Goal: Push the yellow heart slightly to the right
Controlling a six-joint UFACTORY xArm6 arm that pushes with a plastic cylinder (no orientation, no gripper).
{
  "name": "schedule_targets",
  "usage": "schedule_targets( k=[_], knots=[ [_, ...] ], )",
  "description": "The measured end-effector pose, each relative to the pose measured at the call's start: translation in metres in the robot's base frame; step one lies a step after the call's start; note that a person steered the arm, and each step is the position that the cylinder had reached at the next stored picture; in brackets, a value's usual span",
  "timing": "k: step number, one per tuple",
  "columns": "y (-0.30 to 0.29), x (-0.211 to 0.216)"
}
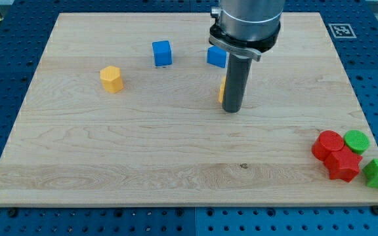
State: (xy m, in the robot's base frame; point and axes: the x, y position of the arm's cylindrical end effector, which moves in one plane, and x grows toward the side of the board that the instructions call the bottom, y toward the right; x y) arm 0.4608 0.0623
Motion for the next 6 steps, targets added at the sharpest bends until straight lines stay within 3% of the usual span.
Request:
schedule_targets(
  k=[2, 6],
  knots=[
    [-0.039, -0.020],
    [0.008, -0.036]
  ],
)
